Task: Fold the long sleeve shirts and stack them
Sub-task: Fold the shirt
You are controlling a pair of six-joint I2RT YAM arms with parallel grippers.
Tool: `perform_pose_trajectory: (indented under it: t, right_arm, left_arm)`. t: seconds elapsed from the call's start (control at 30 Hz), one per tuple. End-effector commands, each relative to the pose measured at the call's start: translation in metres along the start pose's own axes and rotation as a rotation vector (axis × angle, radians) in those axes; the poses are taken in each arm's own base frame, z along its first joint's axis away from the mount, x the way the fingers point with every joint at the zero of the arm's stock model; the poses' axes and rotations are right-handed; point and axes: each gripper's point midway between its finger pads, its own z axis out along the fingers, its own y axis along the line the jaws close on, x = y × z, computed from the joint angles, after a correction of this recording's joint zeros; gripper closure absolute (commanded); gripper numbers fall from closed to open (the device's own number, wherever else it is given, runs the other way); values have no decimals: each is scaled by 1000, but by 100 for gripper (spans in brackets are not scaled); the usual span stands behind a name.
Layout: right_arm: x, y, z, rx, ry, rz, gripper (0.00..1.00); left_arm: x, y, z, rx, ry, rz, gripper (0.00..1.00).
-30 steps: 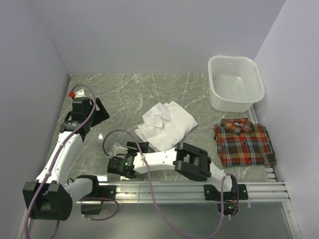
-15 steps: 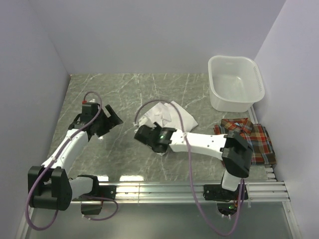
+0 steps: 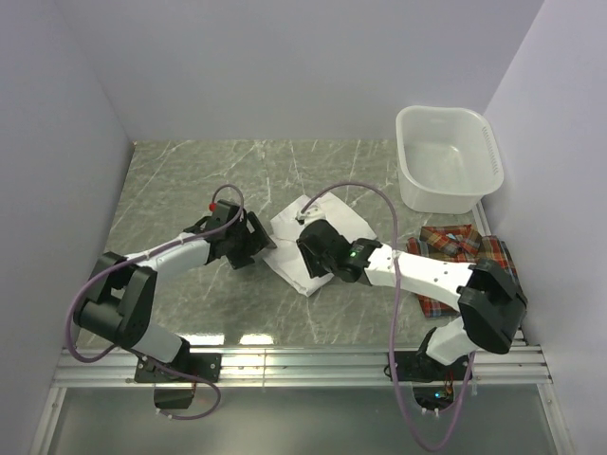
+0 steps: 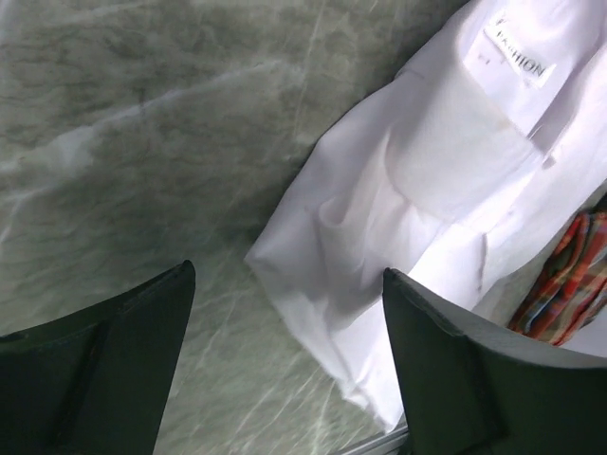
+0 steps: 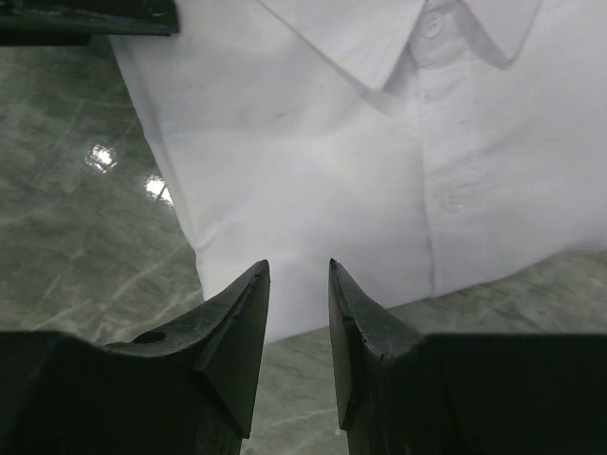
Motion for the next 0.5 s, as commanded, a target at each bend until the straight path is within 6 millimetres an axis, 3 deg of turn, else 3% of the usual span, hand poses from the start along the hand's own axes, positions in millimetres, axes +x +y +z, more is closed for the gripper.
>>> perform_pose_trajectory:
  t: [0.0, 0.13, 0.23, 0.27, 0.43, 0.47]
  right_arm:
    - [-7, 16, 12, -83, -36, 79, 62]
    - [19, 27, 28, -132, 80, 66, 62]
    - [45, 35, 36, -186, 179, 33, 64]
    - [52, 38, 35, -199, 205, 30, 65]
    - [79, 51, 36, -269, 298, -18, 67]
    - [83, 55, 34, -283, 316, -32, 67]
  left_arm:
    - [-11, -23, 6, 66, -67, -42, 15]
    - [0, -12, 16, 58, -53, -76, 23]
    - [9, 5, 21, 31, -51, -97, 38]
    - [16, 15, 23, 13, -37, -108, 48]
    - [30, 30, 30, 22, -18, -123, 71]
    - [34, 39, 30, 13, -12, -133, 81]
